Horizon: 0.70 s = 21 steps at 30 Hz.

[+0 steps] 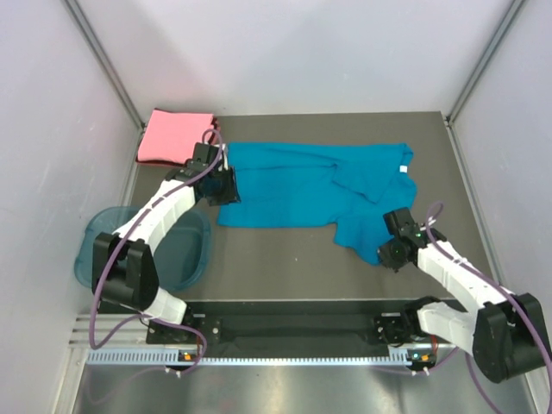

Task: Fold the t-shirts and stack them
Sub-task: Fold the tshirt

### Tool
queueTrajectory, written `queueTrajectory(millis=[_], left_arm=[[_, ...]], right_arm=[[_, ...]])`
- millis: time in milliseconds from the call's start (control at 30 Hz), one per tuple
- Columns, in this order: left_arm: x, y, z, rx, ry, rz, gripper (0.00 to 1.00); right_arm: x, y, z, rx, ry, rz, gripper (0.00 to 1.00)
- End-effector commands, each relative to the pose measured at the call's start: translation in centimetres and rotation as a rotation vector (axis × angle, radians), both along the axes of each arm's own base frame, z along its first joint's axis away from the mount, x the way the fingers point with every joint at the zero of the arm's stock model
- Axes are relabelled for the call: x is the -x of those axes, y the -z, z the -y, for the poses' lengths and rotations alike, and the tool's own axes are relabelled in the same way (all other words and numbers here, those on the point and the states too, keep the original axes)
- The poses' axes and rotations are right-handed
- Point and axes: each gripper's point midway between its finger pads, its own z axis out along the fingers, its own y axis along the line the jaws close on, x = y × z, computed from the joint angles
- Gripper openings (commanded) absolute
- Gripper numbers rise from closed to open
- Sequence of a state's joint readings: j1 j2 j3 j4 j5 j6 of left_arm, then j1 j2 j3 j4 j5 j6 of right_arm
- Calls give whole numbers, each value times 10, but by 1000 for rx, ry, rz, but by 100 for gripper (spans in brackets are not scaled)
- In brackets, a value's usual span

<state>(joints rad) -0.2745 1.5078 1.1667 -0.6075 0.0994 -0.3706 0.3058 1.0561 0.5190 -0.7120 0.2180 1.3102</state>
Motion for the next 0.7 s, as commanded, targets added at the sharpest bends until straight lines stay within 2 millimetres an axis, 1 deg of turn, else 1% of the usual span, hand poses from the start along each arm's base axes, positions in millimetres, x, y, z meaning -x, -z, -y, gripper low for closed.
queueTrajectory(millis=[0,33,133,233,267,333,367,400,467,500,533,633,667], left_arm=[[-2,-11,-13,-57,-31,38,45],[0,-10,-14,-59,-30,29,45],[5,-3,-16,-63,-51,5,45],[7,5,-24,-90,-110,-12,44],[6,9,-24,-88,-123,-21,42],[8,15,-20,-55,-158,-49,40],[3,15,-16,-20,-188,-36,39],[3,16,-12,2,-192,-32,39],[6,21,-5,10,-206,-25,40],[7,23,-7,-14,-221,-21,41],[7,25,-14,-56,-259,-13,41],[15,33,-23,-69,-352,-40,43],[15,34,-21,-40,-400,-46,43]], right_arm=[[-28,-41,1,28,-13,134,0],[-35,-53,0,34,-14,164,0],[-45,-68,1,49,-22,199,0],[-51,-74,-1,53,-34,208,0],[-53,-75,-1,58,-42,210,0],[-55,-78,2,75,-41,220,0],[-56,-79,4,87,-40,226,0],[-58,-82,9,107,-30,241,0],[-61,-86,13,123,-28,256,0],[-61,-88,13,124,-33,261,0],[-63,-91,13,125,-39,272,0],[-64,-96,12,128,-59,284,0],[-65,-96,12,130,-64,287,0]])
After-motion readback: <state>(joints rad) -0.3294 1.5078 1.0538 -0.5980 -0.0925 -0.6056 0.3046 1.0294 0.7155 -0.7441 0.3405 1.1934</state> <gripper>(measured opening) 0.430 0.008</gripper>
